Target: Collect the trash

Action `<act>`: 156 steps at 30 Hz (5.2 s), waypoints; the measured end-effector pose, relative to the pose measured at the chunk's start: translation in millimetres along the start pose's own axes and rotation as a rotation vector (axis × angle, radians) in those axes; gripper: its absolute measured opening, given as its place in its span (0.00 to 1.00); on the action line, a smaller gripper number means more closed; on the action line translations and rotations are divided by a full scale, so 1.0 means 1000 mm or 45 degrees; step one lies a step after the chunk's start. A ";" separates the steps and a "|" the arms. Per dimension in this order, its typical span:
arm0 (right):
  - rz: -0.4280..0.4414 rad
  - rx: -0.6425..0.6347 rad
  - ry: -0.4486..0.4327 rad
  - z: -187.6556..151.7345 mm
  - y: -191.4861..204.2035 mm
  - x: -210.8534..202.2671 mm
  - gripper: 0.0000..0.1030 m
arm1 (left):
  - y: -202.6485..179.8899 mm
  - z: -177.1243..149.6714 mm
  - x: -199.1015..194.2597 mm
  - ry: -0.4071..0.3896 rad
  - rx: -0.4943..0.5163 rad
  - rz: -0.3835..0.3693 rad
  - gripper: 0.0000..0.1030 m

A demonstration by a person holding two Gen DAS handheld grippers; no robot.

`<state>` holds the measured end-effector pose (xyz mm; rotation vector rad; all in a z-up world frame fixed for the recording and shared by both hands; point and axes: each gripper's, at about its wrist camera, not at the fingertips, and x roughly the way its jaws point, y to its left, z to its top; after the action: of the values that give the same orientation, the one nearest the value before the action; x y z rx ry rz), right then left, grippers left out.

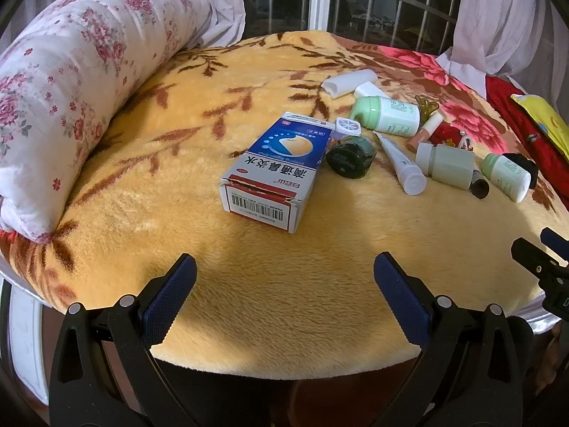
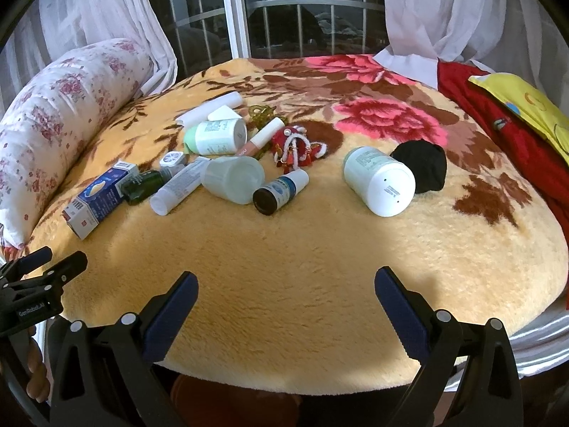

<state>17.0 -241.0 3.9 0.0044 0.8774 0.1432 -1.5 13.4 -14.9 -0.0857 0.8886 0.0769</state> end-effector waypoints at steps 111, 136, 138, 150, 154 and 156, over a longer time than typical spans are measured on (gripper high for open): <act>0.386 -0.100 -0.063 -0.016 0.033 -0.015 0.41 | 0.008 0.015 -0.038 -0.246 0.122 -0.243 0.50; 0.342 -0.137 0.181 -0.153 0.027 -0.043 0.41 | -0.053 -0.141 -0.021 0.150 0.279 -0.242 0.50; 0.338 -0.122 0.241 -0.158 0.026 -0.029 0.41 | -0.056 -0.148 -0.005 0.208 0.283 -0.246 0.50; 0.303 -0.107 0.487 -0.169 0.029 0.037 0.43 | -0.059 -0.165 0.067 0.522 0.252 -0.250 0.53; 0.275 -0.113 0.490 -0.171 0.030 0.043 0.67 | -0.060 -0.170 0.076 0.586 0.248 -0.240 0.64; 0.281 -0.101 0.486 -0.170 0.027 0.041 0.67 | -0.058 -0.170 0.076 0.598 0.238 -0.247 0.66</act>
<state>-90.6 -217.9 -135.0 0.0003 1.2510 0.3944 -79.4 -60.1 -178.1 -0.0136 1.3473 -0.2160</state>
